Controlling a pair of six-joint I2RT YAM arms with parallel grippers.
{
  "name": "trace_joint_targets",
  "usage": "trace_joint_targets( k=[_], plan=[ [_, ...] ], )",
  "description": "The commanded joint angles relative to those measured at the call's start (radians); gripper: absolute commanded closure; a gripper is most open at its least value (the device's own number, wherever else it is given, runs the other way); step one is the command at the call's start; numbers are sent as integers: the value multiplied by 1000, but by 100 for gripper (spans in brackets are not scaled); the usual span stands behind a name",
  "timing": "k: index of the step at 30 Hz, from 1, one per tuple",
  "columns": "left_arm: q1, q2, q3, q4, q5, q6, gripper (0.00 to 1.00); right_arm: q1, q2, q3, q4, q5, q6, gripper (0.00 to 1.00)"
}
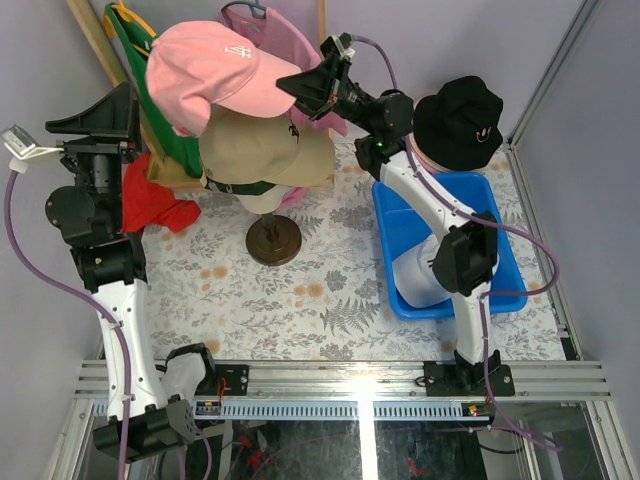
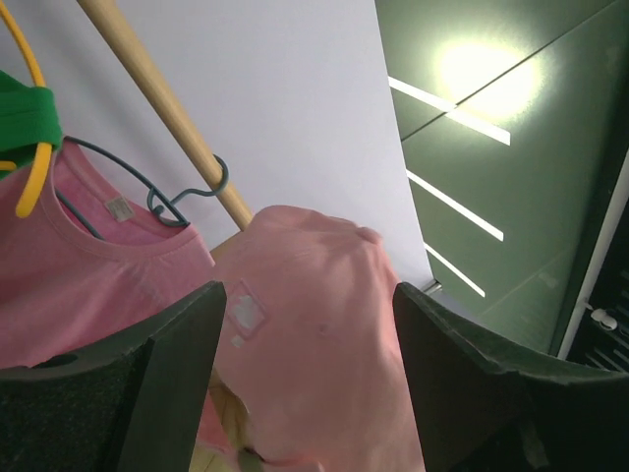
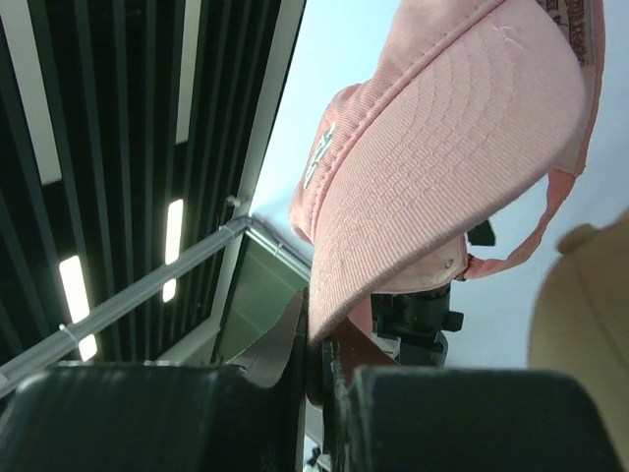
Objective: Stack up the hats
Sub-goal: Stack the hat on the hat.
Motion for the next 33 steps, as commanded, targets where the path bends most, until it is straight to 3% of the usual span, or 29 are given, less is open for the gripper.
trace_joint_targets(
  k=[1, 6, 21, 33],
  plan=[
    [8, -10, 67, -63, -46, 67, 31, 54, 30, 167, -29, -28, -21, 100],
    [9, -16, 111, -127, -84, 126, 29, 81, 87, 256, -81, -48, -28, 100],
    [7, -56, 41, -125, -161, 199, 27, 43, -40, -45, -170, -90, -205, 100],
    [6, -42, -72, -15, -137, 137, 28, -19, -98, -97, -167, -113, -207, 100]
  ],
)
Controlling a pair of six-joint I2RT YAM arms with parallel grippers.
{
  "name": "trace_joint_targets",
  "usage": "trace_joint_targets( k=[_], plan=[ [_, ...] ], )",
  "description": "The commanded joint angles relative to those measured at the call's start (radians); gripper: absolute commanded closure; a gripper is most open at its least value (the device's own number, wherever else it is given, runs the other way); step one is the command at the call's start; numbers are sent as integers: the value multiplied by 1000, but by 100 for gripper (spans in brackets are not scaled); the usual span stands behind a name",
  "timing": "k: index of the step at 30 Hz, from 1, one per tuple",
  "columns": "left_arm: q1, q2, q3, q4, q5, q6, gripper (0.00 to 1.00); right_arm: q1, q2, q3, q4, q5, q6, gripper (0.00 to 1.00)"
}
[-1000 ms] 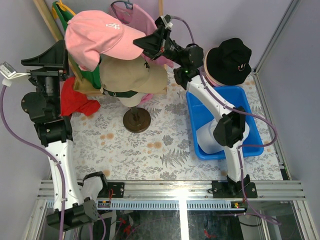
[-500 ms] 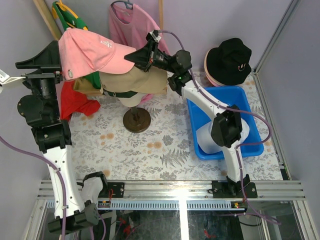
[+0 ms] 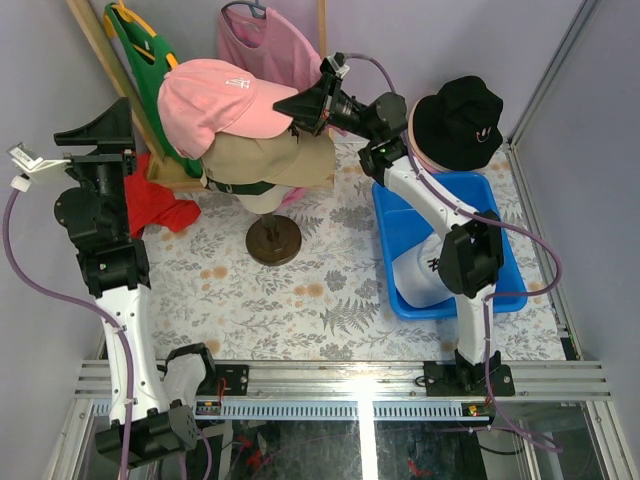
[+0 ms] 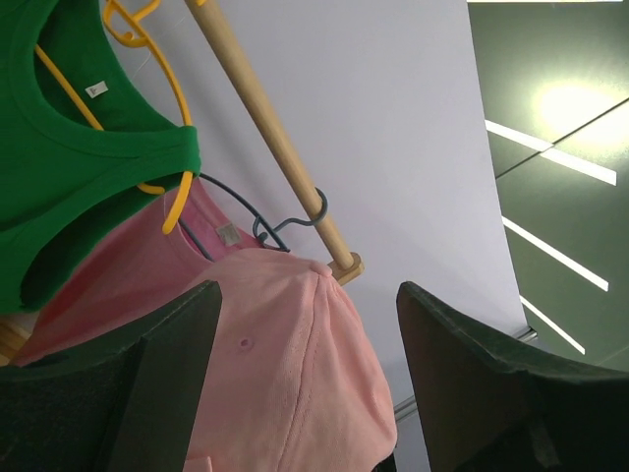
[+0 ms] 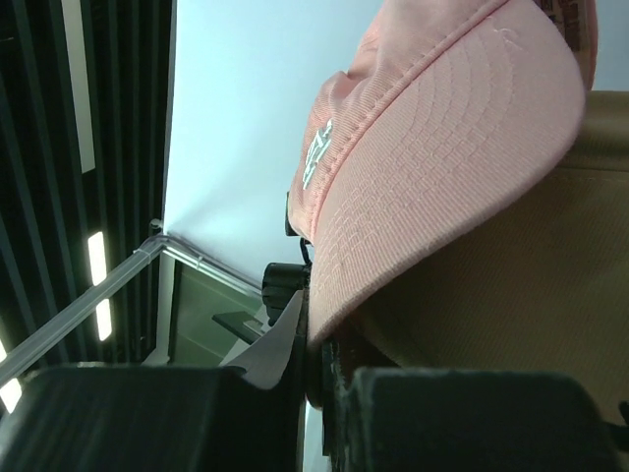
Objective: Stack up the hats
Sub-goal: Stack the hat on the hat.
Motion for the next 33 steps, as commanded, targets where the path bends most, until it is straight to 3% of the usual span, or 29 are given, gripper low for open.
trace_joint_targets(
  k=[1, 15, 21, 33],
  plan=[
    [6, -4, -22, 112, 2, -19, 29, -18, -82, -20, 37, -26, -11, 100],
    [-17, 48, 25, 72, 11, 29, 30, -82, -145, -166, 197, -33, 95, 100],
    [-126, 90, 134, -77, -83, 164, 30, -91, -153, -219, 305, -40, 179, 100],
    [-276, 157, 206, -140, -152, 271, 30, -110, -207, -403, 465, -26, 260, 100]
  ],
)
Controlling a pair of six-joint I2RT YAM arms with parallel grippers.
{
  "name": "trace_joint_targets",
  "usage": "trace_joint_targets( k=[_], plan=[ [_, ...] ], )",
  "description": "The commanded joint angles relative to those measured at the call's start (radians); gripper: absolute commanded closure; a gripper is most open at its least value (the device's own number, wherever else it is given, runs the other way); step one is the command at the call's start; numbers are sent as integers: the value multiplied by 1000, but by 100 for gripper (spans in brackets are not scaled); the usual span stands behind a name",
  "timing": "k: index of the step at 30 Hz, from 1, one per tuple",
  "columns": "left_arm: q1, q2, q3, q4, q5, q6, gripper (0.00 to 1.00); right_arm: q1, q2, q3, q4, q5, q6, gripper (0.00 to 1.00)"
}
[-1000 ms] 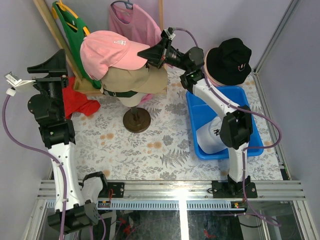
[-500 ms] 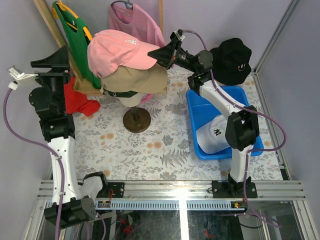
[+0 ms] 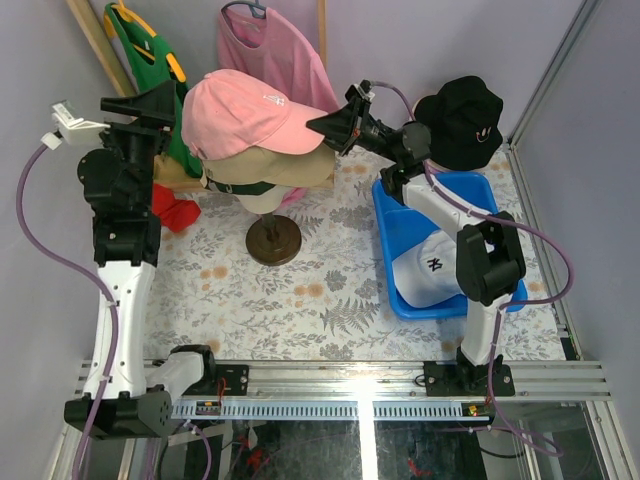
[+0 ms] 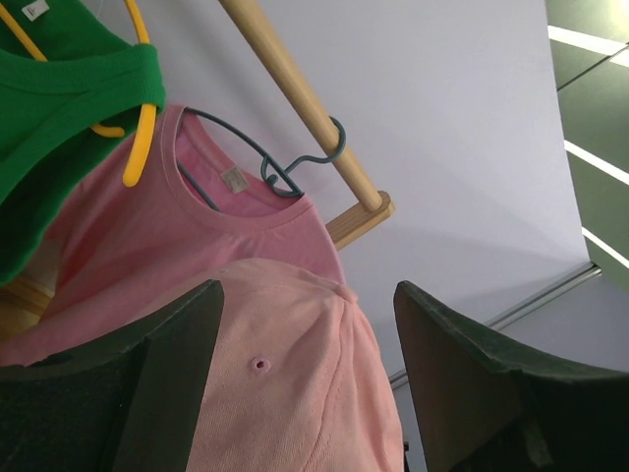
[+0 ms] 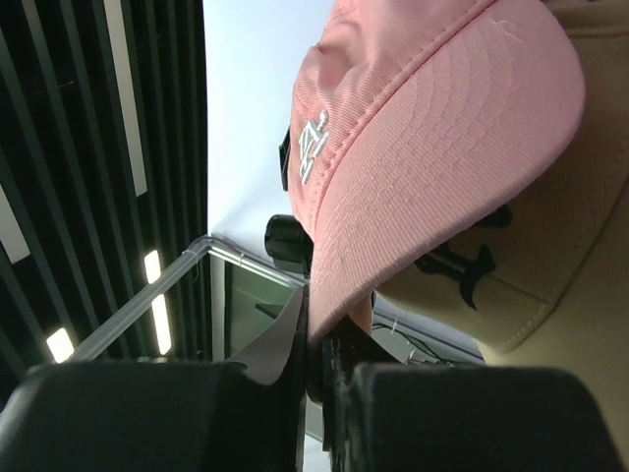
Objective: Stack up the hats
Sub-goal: Stack the hat on the hat.
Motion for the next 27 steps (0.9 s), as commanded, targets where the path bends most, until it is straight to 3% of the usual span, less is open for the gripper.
trace_joint_targets(
  k=[1, 27],
  plan=[
    [-38, 23, 50, -35, -51, 80, 30, -12, -87, -30, 155, 3, 44, 100],
    [-115, 100, 105, -90, -50, 182, 27, -43, -39, -254, 449, 35, 189, 100]
  ],
)
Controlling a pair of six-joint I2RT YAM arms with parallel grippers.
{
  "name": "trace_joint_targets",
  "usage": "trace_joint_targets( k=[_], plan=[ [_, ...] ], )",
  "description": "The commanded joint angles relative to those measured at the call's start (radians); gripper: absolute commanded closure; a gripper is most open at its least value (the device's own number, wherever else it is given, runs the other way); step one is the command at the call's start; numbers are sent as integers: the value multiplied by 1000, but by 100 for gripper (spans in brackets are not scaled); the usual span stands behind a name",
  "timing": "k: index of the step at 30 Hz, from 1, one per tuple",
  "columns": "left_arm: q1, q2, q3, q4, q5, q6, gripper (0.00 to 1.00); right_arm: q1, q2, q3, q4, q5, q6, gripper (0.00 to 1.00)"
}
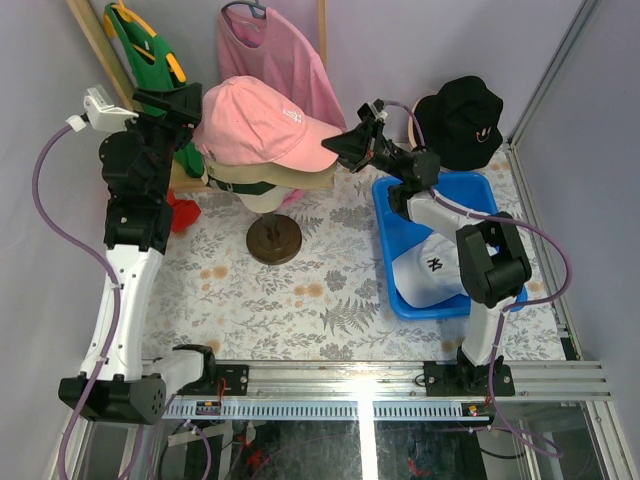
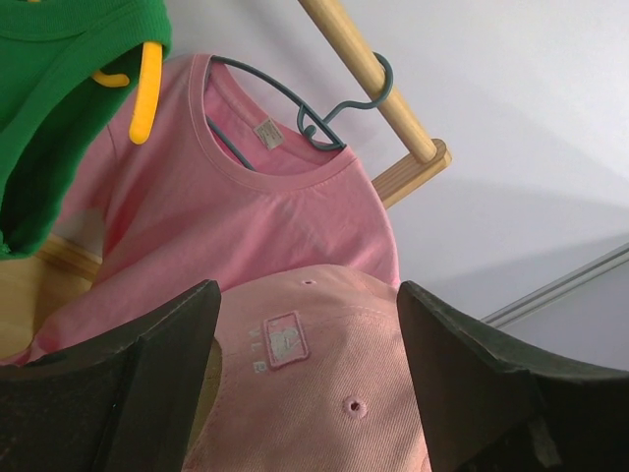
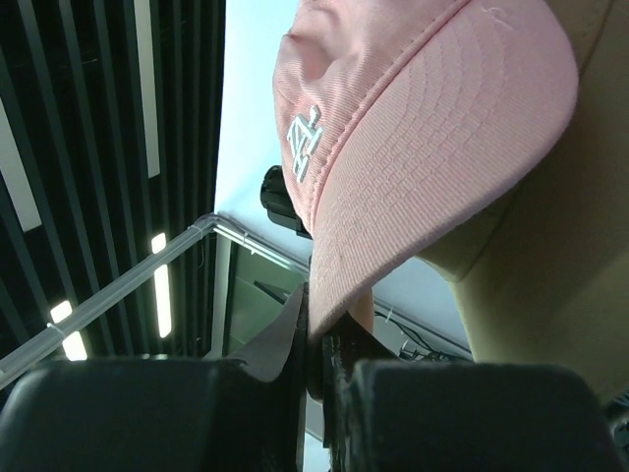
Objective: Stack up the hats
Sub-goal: Stack the hat on the hat.
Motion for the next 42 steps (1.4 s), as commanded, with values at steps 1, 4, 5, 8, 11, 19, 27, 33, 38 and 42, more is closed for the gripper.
trace_joint_targets(
  k=[1, 4, 5, 8, 11, 19, 27, 33, 38, 42],
  plan=[
    [-9, 16, 48, 3, -4, 40, 27, -10, 3, -24, 140, 23, 126, 100],
    [-13, 28, 59, 1, 8, 49, 27, -12, 13, -35, 150, 26, 131, 100],
    [-13, 32, 61, 1, 16, 51, 27, -13, 17, -40, 152, 26, 129, 100],
    [-16, 44, 66, 3, 38, 56, 27, -15, 21, -56, 147, 26, 119, 100],
    [-17, 46, 63, 1, 48, 62, 26, -16, 29, -71, 146, 24, 113, 100],
    [-17, 28, 20, -2, 14, 54, 26, -19, 47, -91, 151, 21, 114, 94],
    [1, -14, -49, -37, -70, -39, 26, -28, 52, -75, 133, 6, 112, 80],
    [67, -56, -124, -46, -44, -129, 26, -41, 55, -64, 104, -14, 104, 75],
    [105, -91, -184, -21, 0, -167, 28, -45, 59, -38, 80, -26, 98, 72],
    [119, -115, -233, 17, 37, -189, 31, -46, 59, -5, 55, -38, 94, 70]
  ],
)
